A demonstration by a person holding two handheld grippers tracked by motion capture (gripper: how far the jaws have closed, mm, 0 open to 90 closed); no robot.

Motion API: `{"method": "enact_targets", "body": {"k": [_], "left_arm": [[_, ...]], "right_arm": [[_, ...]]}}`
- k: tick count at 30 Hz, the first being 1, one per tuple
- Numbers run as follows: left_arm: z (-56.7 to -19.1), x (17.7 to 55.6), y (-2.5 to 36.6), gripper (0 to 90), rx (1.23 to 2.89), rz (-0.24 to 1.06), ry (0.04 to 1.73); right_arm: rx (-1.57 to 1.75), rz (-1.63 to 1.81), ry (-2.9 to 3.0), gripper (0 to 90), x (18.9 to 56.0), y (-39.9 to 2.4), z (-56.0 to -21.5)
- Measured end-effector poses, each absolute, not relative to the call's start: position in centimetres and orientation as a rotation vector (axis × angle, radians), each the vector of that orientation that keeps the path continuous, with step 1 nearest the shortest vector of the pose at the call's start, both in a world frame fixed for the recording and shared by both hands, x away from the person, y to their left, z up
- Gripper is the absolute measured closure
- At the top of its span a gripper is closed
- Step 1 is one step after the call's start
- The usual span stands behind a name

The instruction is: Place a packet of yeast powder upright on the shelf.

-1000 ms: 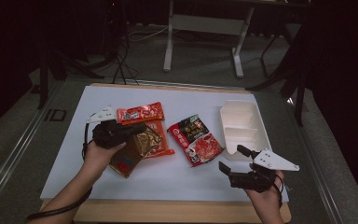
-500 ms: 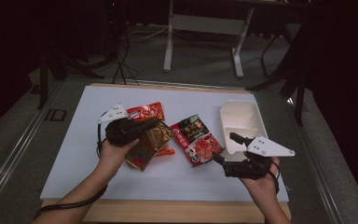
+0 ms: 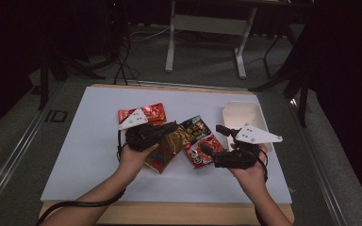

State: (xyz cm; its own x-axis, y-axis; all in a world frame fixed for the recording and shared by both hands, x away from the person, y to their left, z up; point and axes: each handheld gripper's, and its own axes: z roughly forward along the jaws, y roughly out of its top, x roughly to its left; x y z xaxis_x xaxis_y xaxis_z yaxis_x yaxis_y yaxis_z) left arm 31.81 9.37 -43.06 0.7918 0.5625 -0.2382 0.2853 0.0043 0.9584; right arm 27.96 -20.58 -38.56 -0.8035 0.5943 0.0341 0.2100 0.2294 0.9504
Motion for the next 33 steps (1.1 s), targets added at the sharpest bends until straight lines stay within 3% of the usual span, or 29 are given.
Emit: {"method": "enact_targets", "body": {"k": [5, 7, 14, 21, 25, 27, 33], "left_arm": [[-43.2, 31.7, 8.5, 88.9, 1.567, 0.25, 0.704], [-43.1, 31.6, 8.1, 88.9, 1.56, 0.263, 0.7], [-42.7, 31.2, 6.6, 88.8, 1.52, 0.265, 0.668], [-42.6, 30.6, 6.3, 88.7, 1.497, 0.259, 0.636], [-42.3, 30.4, 6.5, 88.6, 1.488, 0.245, 0.611], [-42.2, 30.3, 6.5, 88.4, 1.492, 0.237, 0.599], [-41.9, 30.4, 6.9, 85.1, 1.501, 0.197, 0.579]], "right_arm": [[0.744, 1.592, 2.187, 18.1, 28.2, -20.3, -38.9], [0.735, 1.592, 2.226, 24.3, 28.4, -20.2, -39.0], [0.781, 1.615, 2.253, 32.7, 29.1, -19.5, -39.6], [0.837, 1.644, 2.288, 55.7, 29.8, -19.6, -40.0], [0.83, 1.657, 2.336, 75.7, 30.2, -19.6, -40.1], [0.809, 1.672, 2.352, 81.2, 30.1, -19.7, -39.9], [0.764, 1.631, 2.386, 85.5, 30.0, -19.7, -39.1]]}}
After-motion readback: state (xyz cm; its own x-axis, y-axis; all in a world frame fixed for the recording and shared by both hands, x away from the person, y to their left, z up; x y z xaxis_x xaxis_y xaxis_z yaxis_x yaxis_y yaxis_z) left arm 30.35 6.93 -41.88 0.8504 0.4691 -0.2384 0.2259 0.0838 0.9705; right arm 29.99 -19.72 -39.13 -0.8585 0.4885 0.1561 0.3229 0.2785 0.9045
